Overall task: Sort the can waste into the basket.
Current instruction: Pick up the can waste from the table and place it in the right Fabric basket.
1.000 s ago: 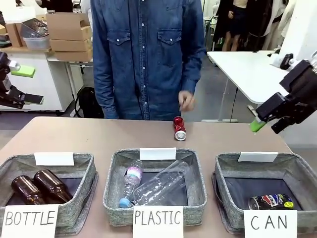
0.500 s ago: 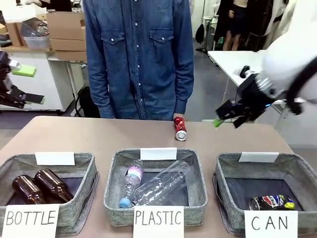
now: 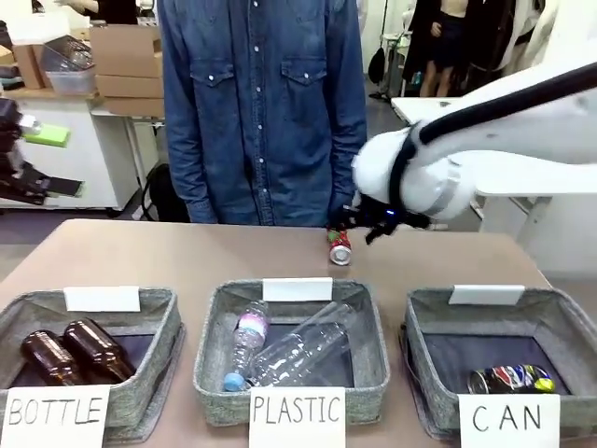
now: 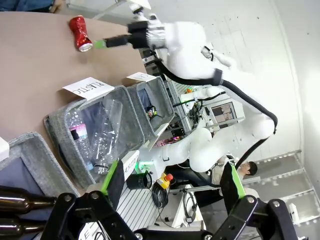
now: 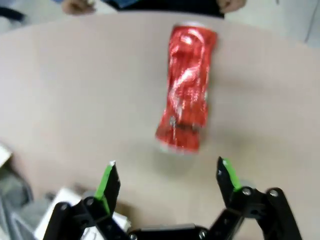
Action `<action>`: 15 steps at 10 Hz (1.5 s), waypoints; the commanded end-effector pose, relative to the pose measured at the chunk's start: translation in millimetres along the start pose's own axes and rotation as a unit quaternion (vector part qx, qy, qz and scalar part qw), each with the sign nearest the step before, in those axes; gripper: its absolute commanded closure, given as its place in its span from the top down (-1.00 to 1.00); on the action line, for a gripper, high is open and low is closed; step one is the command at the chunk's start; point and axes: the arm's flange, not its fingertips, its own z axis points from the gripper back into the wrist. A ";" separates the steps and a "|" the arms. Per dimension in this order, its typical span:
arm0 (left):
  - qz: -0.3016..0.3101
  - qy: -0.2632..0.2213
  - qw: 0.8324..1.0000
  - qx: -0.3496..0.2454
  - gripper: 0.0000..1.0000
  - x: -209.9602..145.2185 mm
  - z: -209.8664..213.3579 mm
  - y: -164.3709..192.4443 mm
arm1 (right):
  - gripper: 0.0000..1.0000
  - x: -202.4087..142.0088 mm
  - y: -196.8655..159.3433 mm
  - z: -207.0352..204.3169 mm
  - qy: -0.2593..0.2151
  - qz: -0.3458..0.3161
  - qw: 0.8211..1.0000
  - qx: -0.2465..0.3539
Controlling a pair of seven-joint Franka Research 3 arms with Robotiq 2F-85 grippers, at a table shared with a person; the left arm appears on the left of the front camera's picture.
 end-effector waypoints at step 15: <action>-0.010 0.001 1.000 -0.003 1.00 -1.0 1.8 -1.4 | -0.52 28.0 29.7 -58.1 0.055 0.008 0.993 -0.107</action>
